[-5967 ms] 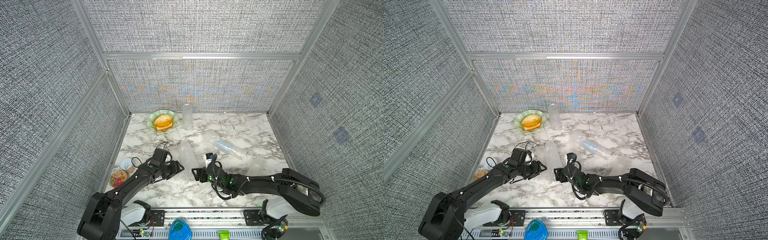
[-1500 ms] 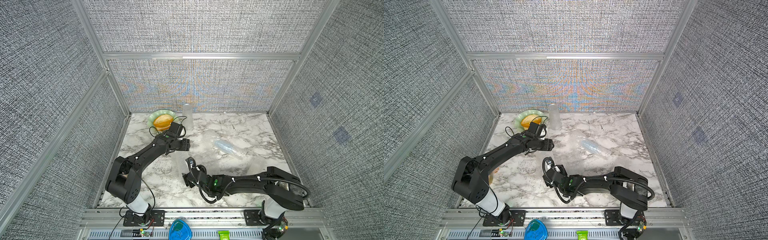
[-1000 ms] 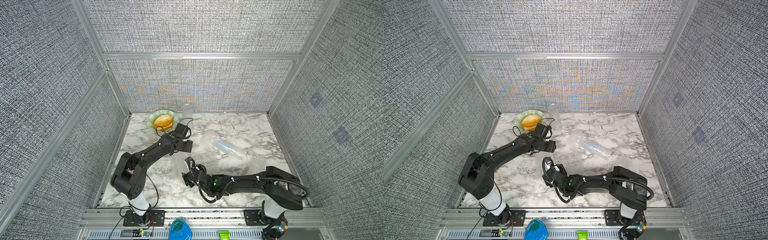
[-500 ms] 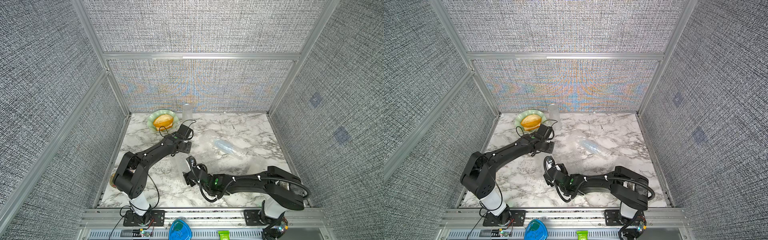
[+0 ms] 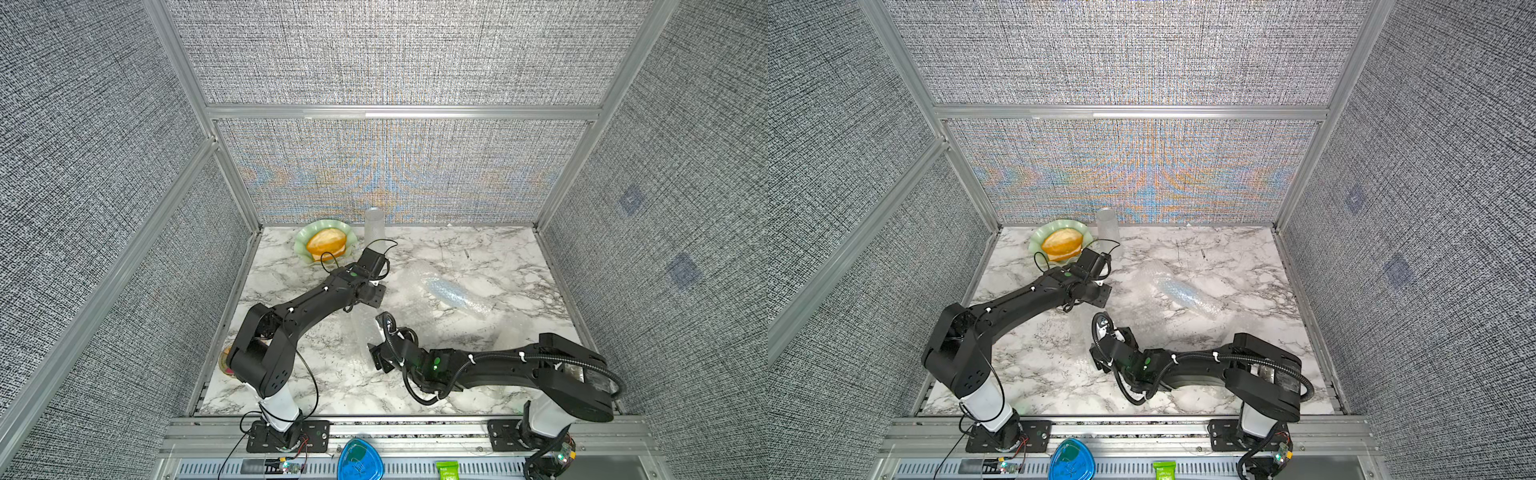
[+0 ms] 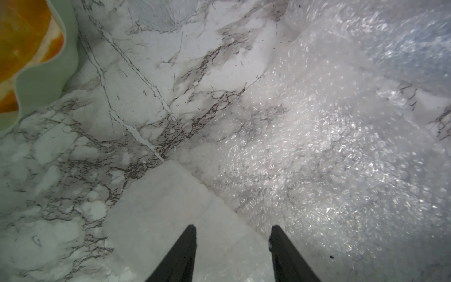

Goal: Unwrap the vase from the bubble wrap
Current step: Unwrap the bubble wrap.

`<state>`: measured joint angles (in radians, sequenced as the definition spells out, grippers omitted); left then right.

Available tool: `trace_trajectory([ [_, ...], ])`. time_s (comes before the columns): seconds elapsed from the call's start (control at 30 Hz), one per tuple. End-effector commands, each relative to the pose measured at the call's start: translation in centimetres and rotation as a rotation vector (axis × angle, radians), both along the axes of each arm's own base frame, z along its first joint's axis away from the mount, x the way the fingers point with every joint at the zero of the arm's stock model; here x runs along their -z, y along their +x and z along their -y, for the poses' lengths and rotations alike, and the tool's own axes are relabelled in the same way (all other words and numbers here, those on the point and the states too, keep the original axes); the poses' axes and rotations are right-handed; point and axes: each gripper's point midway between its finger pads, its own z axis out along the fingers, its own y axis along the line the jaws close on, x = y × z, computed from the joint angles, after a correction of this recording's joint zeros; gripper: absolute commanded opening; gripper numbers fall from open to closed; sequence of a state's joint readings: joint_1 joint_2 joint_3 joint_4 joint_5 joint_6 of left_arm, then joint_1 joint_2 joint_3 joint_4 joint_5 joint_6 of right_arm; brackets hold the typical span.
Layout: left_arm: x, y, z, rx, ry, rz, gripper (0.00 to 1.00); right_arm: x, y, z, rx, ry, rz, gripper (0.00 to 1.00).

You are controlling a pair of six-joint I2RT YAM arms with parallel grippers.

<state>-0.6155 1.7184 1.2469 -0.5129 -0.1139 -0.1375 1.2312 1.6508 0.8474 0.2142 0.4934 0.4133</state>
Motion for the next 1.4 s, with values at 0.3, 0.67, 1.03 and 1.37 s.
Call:
trace_trajectory([
  [0.3,-0.4,0.7,2.3,0.293,0.037,0.075,0.48,1.1,-0.7,1.2,-0.037,-0.074,-0.007,0.77],
  [0.67,1.6,0.6,0.9,0.317,0.144,0.037,0.47,1.2,-0.6,1.0,-0.036,-0.078,-0.009,0.77],
  [1.03,2.1,0.2,0.1,0.314,0.126,0.025,0.48,1.2,-0.7,1.0,-0.038,-0.087,-0.016,0.77],
  [1.37,1.6,1.1,-0.1,0.273,0.130,0.052,0.12,1.2,-0.7,1.2,-0.029,-0.089,-0.016,0.77],
])
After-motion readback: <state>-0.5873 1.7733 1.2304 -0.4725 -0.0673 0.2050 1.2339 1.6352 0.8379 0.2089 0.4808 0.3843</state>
